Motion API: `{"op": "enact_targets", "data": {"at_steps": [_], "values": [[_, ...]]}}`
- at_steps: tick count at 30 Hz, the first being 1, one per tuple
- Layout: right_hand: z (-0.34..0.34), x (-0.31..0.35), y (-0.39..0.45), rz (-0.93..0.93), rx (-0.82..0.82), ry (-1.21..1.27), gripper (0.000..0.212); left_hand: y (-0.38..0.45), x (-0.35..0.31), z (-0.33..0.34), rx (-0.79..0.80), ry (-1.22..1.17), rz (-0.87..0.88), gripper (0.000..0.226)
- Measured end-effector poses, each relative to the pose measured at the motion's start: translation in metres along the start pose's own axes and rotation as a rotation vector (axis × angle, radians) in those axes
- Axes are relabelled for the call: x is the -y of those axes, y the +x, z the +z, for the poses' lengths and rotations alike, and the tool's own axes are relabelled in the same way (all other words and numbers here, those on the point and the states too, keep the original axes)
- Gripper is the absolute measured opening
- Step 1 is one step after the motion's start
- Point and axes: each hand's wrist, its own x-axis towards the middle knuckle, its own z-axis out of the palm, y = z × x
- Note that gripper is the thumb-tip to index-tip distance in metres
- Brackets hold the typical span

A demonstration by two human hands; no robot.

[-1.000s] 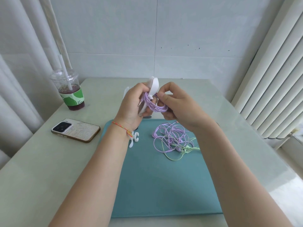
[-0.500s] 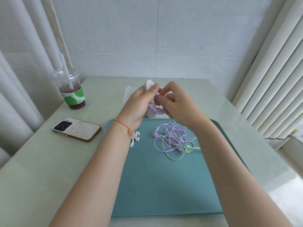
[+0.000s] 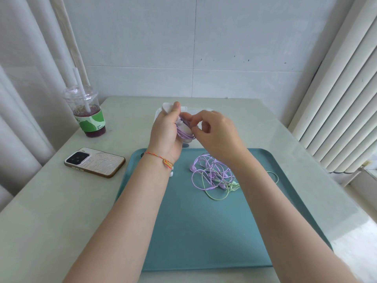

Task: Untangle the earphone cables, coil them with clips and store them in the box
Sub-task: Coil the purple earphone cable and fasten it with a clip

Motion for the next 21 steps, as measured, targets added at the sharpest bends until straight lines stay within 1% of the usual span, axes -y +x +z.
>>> {"op": "enact_targets", "data": {"at_steps": [4, 8, 10, 12, 13, 14, 17, 20, 21], "values": [[-0.004, 0.000, 0.000, 0.073, 0.096, 0.067, 0.005, 0.000, 0.003, 0.001, -0.027, 0.117, 0.061, 0.024], [-0.013, -0.002, 0.001, 0.116, 0.227, 0.078, 0.008, -0.004, 0.005, 0.006, 0.012, 0.176, 0.017, 0.020], [-0.018, -0.003, 0.000, 0.124, 0.284, 0.076, 0.005, -0.005, 0.006, 0.008, 0.052, 0.182, -0.016, 0.015], [-0.023, -0.006, -0.001, 0.168, 0.326, 0.171, 0.017, -0.006, 0.005, 0.009, 0.093, 0.192, -0.030, 0.012], [-0.024, -0.007, -0.001, 0.196, 0.345, 0.229, 0.019, -0.006, 0.005, 0.009, 0.104, 0.193, -0.030, 0.011], [-0.025, -0.008, -0.001, 0.209, 0.362, 0.260, 0.017, -0.006, 0.005, 0.008, 0.109, 0.195, -0.030, 0.011], [-0.021, -0.009, 0.000, 0.156, 0.387, 0.184, 0.009, -0.005, 0.007, 0.007, 0.101, 0.221, -0.045, 0.020], [-0.018, -0.009, 0.000, 0.128, 0.383, 0.101, 0.007, -0.006, 0.008, 0.007, 0.083, 0.236, -0.085, 0.014], [-0.018, -0.008, 0.000, 0.122, 0.387, 0.083, 0.007, -0.006, 0.009, 0.007, 0.071, 0.239, -0.100, 0.016]]}}
